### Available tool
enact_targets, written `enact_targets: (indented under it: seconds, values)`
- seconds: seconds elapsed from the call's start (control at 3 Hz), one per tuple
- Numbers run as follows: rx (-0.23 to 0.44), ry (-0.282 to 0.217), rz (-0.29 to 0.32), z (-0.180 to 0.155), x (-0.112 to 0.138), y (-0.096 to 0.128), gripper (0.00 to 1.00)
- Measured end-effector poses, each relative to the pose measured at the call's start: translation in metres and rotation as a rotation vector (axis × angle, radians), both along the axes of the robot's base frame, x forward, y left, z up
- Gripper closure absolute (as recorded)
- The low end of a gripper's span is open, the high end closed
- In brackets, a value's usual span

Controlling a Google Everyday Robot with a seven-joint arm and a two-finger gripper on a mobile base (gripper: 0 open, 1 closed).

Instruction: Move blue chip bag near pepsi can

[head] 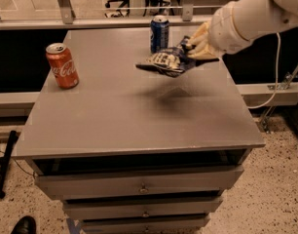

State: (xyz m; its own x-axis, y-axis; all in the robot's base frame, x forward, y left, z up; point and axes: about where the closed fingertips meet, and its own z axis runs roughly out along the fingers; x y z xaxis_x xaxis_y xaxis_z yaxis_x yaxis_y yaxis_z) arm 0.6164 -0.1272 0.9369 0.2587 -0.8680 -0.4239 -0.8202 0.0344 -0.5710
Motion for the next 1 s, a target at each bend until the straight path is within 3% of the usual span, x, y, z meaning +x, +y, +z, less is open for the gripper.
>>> enact_targets:
  seconds: [0.33,0.67,1.0]
  values:
    - [-0.005,-0.093,0.038,0.01,0.051,0.002,1.0]
    - [-0.013,-0.133,0.06,0.009,0.092,0.001,1.0]
    - [-0.032,-0.138,0.083,-0.002,0.121,-0.001,1.0]
